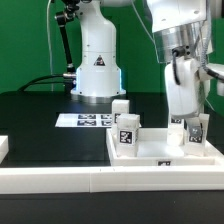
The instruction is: Assemble square table
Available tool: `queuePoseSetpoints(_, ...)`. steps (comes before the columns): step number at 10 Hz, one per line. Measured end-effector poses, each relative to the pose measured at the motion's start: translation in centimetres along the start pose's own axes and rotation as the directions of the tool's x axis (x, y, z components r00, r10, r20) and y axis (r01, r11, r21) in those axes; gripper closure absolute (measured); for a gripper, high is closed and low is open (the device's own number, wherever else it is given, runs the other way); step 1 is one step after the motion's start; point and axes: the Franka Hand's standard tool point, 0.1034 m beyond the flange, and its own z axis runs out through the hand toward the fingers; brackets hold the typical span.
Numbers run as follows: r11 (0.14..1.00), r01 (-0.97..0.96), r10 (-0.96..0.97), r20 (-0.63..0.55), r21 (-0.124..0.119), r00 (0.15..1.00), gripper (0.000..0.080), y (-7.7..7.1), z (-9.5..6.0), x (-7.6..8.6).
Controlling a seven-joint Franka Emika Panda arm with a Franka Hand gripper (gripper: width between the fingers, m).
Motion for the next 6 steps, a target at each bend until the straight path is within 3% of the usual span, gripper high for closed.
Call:
queuePoseSetpoints(4, 1.000, -0.024, 0.024, 0.007, 0.001, 1.000, 0.0509, -0.11, -0.04, 0.10)
queuePoseSetpoints(5, 0.998, 0.057, -0.057, 0.007, -0.003, 0.998, 0.0419, -0.19, -0.08, 0.24)
queuePoseSetpoints(6, 0.995, 0.102, -0.102, 0.010, -0.016, 0.995, 0.0224, -0.39, -0.19, 0.61)
